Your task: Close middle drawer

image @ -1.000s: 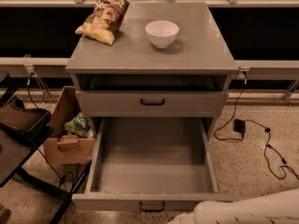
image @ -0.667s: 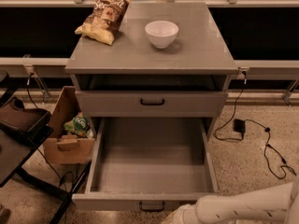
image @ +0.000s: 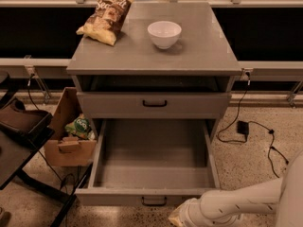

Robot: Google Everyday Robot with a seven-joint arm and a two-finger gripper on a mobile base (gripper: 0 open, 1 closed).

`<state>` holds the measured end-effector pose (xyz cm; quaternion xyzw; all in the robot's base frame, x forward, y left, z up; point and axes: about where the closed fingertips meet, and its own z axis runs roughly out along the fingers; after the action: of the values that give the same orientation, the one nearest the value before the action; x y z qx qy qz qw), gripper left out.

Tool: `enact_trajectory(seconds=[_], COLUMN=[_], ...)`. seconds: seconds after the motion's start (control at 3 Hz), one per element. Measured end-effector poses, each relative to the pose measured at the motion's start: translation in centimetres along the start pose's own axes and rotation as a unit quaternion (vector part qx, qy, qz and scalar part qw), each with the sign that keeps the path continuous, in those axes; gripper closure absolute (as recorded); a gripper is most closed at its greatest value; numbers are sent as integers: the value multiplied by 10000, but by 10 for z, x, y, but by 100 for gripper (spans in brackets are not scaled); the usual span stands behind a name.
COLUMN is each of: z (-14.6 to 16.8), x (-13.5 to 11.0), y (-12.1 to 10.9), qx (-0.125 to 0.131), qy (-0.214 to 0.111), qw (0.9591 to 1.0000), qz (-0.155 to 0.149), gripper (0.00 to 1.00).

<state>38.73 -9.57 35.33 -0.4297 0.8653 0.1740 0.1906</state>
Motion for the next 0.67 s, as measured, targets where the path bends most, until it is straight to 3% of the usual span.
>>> enact_trajectory(seconds=[0.33, 0.67], z=[0, -1], x=[-2, -1], y=[-33, -43], qx=[178, 242], qy=[50, 68], qw=[9998, 9997], qz=[8, 10], gripper=[100, 100])
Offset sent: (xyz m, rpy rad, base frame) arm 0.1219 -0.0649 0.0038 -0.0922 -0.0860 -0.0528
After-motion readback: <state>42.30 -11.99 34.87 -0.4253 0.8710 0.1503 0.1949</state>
